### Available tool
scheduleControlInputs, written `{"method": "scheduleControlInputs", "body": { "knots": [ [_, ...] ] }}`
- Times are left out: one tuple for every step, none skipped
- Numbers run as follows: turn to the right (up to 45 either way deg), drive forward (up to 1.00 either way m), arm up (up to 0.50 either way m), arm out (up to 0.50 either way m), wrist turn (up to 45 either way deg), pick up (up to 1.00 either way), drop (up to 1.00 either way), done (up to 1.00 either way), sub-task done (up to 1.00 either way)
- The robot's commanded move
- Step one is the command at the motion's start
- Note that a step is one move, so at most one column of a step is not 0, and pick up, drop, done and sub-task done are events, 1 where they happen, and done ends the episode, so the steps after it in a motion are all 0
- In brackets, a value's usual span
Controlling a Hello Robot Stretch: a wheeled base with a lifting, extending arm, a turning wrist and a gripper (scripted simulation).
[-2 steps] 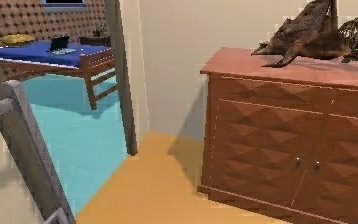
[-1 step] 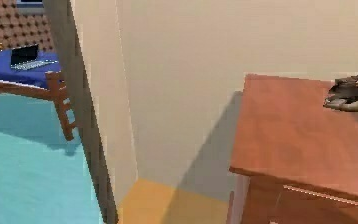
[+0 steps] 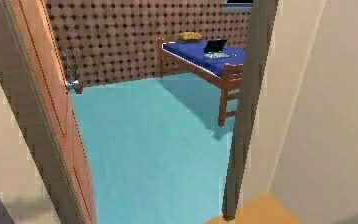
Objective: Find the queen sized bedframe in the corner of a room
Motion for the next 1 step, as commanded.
{"method": "scheduleControlInputs", "body": {
  "knots": [
    [-24.0,0.0,0.0,0.0,0.0,0.0,0.0,0.0,0.0]
  ]
}}
